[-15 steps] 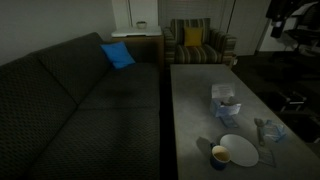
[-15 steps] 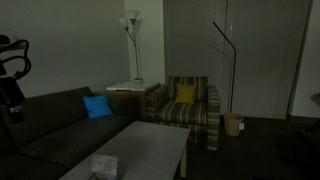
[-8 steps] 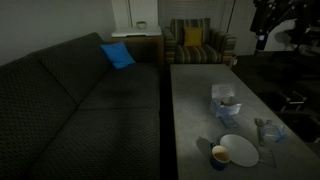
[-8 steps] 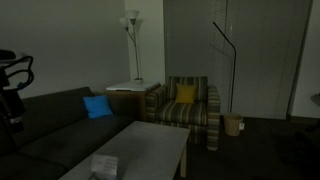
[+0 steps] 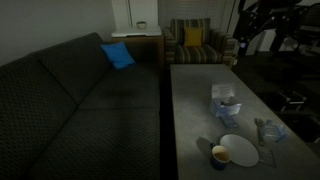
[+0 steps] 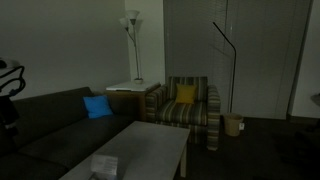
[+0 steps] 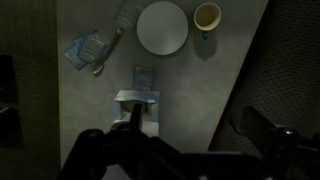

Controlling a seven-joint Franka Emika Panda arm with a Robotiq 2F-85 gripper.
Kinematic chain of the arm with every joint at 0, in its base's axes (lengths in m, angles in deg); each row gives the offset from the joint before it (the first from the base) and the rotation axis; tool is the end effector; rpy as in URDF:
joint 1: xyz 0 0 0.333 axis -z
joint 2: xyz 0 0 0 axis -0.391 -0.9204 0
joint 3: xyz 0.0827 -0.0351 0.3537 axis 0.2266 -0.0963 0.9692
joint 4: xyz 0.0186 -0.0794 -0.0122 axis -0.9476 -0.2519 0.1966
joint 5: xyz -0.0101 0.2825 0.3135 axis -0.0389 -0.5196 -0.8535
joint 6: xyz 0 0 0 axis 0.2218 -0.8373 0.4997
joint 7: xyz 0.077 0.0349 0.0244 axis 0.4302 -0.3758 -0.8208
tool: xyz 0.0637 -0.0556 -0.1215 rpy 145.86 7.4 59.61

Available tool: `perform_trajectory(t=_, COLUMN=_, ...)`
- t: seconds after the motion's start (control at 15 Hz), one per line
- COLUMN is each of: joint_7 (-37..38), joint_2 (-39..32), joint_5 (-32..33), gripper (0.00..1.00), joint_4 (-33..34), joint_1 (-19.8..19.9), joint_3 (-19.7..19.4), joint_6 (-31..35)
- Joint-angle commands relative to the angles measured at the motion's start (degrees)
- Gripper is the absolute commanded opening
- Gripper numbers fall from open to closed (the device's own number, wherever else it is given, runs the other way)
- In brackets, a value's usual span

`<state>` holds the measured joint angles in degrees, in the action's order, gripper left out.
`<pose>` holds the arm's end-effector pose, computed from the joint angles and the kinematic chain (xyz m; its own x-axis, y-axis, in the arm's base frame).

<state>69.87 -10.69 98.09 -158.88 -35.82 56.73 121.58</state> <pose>0.6034 0.1801 0.1938 0.9938 0.0031 0.1114 -0.0039 -0.9980 0.0627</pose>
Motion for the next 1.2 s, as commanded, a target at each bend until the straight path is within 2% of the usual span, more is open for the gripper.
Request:
perform_trajectory(t=0.0, joint_7=-1.5, joint_2=-3.7, joint_5=-4.6, gripper=1.0, joint_4=0.0, joint_1=-1.0, joint_3=-0.3, joint_6=11.2)
perform_trajectory(t=0.13, joint_7=-3.4, joint_2=-7.1, joint_5=-8.4, gripper=1.0, joint_4=1.0, joint_1=-0.7, joint_3=0.3, joint_6=17.4)
perform_trajectory(t=0.4, joint_7=-9.8, joint_2=-13.2, joint_5=-14.7, gripper=1.0, joint_4=3.8, joint_1=1.3, joint_3=3.2, joint_6=23.9)
perform_trajectory(t=0.53, joint_7=-12.6, joint_2=-15.3, joint_5=-16.8, gripper=1.0, joint_4=5.5, joint_1=2.9, joint_3=5.2, joint_6=25.1)
perform_trajectory(t=0.67, joint_7=-15.2, joint_2=-16.6, joint_5=-17.8, gripper=1.0, joint_4=7.1, joint_1=4.3, joint_3=6.8, joint_6=23.2)
perform_trajectory(t=0.73, joint_7=-13.3, joint_2=-14.9, joint_5=-18.0, gripper=1.0, joint_4=4.9, joint_1=1.4, joint_3=4.2, joint_6=23.9)
perform_trajectory(t=0.93, joint_7=-14.5, joint_2=-16.1, joint_5=-18.3, gripper=1.0, joint_4=6.3, joint_1=2.5, joint_3=5.2, joint_6=23.9)
perform_trajectory(t=1.07, joint_7=-13.7, joint_2=-15.3, joint_5=-18.4, gripper=1.0, joint_4=4.7, joint_1=1.1, joint_3=4.7, joint_6=25.4)
perform_trajectory(t=1.13, joint_7=-14.2, joint_2=-16.8, joint_5=-18.7, gripper=1.0, joint_4=5.5, joint_1=1.8, joint_3=5.6, joint_6=25.8)
